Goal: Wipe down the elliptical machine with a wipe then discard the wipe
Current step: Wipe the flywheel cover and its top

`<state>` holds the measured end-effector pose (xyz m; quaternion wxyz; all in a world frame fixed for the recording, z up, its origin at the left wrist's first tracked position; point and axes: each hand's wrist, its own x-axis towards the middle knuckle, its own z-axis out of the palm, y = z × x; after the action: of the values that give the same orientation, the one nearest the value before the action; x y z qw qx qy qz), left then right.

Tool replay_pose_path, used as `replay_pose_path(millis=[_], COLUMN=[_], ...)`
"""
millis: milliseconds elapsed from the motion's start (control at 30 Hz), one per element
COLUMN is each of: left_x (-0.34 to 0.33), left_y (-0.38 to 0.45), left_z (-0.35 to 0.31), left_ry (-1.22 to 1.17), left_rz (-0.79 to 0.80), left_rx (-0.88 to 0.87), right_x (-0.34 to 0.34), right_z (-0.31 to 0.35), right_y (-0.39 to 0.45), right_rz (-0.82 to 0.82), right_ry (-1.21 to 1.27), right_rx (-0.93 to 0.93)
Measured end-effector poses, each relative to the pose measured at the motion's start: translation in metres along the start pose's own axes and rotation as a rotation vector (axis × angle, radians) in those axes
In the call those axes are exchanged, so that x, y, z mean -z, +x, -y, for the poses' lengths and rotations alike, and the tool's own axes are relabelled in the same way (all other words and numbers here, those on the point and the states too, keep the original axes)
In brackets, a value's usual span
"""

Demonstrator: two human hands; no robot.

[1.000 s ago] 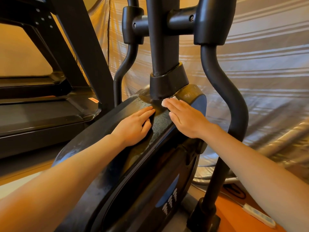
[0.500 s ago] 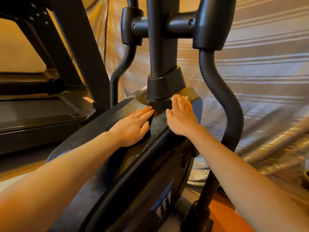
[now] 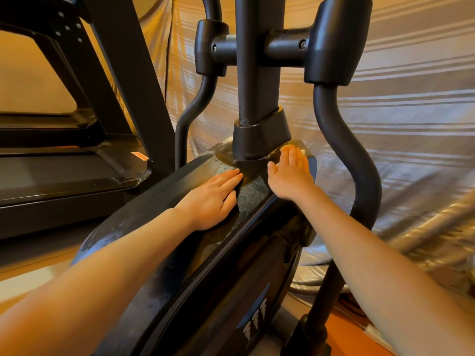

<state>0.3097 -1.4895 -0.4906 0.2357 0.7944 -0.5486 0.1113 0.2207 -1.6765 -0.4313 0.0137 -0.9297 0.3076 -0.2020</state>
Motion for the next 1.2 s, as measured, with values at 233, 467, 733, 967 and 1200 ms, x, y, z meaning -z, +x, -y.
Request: replay_pose_path(millis=[233, 467, 733, 967, 1200], left_x=[0.000, 0.001, 0.000, -0.001, 0.000], left_y=[0.000, -0.001, 0.000, -0.002, -0.003], left_z=[0.000, -0.002, -0.002, -0.002, -0.004], left_ry=[0.000, 0.013, -0.001, 0.000, -0.004], left_rz=[-0.012, -0.006, -0.009, -0.026, -0.018], left_rx=[0.011, 0.020, 0.031, 0.026, 0.042], right_x=[-0.013, 0.004, -0.010, 0.008, 0.009], right_z=[0.000, 0.018, 0.013, -0.010, 0.011], right_y=[-0.014, 0.012, -0.022, -0.003, 0.011], right_rz=[-0.025, 0.010, 0.036, 0.030, 0.057], right_ry=[-0.065, -0.116, -0.110, -0.078, -0.154], right_rx=[0.180, 0.020, 0.315, 0.272, 0.082])
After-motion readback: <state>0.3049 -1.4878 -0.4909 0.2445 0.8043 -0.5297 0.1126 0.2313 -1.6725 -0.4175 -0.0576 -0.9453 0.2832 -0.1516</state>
